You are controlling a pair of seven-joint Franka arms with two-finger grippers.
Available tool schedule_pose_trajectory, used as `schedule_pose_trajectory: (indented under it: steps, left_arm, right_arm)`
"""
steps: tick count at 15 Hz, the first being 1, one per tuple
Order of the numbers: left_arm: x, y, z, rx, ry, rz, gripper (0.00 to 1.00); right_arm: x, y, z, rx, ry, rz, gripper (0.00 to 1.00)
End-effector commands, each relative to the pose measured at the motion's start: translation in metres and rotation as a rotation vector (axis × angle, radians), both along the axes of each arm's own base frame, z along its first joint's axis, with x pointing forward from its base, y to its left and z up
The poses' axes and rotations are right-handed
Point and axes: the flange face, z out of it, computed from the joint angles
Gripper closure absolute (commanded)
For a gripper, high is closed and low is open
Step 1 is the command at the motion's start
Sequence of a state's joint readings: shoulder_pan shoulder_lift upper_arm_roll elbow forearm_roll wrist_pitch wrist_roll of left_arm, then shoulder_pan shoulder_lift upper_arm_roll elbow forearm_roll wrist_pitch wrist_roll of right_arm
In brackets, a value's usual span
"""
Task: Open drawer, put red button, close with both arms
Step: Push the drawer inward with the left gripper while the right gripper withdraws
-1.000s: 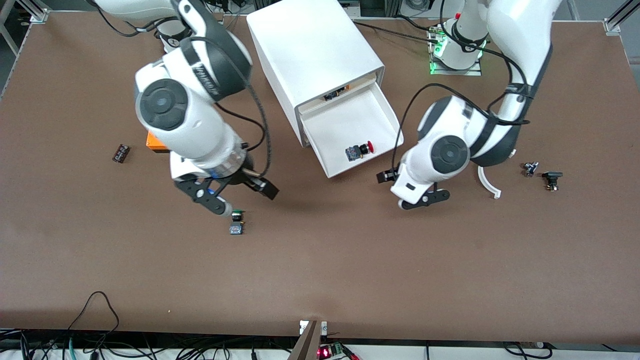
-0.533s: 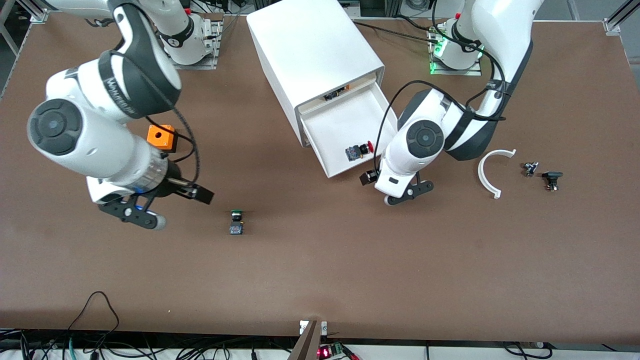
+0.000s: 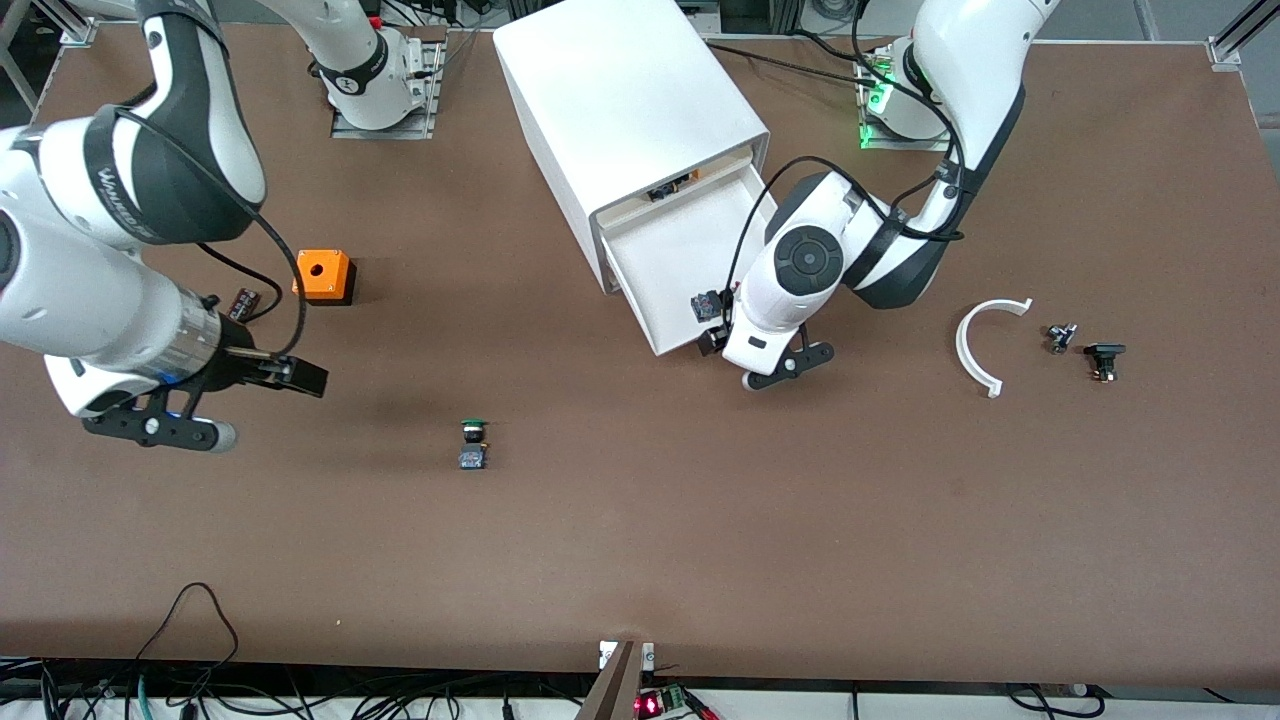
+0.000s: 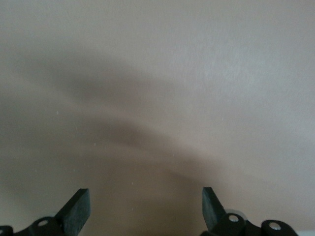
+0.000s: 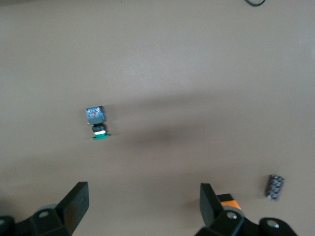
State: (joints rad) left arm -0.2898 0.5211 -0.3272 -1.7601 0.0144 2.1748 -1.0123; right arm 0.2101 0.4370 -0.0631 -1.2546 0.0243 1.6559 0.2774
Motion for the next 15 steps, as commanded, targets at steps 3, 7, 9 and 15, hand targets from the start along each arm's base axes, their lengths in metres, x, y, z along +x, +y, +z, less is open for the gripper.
schedule_pose_trajectory:
  steps: [3, 7, 9, 15]
  left_arm:
    - [-0.043, -0.013, 0.000, 0.025, 0.033, -0.025, 0.00]
    - [-0.074, -0.033, -0.011, 0.017, 0.081, -0.062, 0.00]
    - [-0.080, -0.039, -0.009, -0.006, 0.105, -0.049, 0.00]
    - [-0.103, -0.058, -0.007, -0.029, 0.180, -0.060, 0.00]
  right_arm:
    - [-0.041, -0.036, 0.019, 0.017, -0.024, 0.050, 0.00]
    - [-0.081, -0.053, 0.034, 0.023, -0.074, 0.075, 0.00]
    - [-0.096, -0.057, 0.040, 0.028, -0.093, 0.075, 0.00]
    - [-0.114, -0.061, 0.055, 0.033, -0.129, 0.076, 0.00]
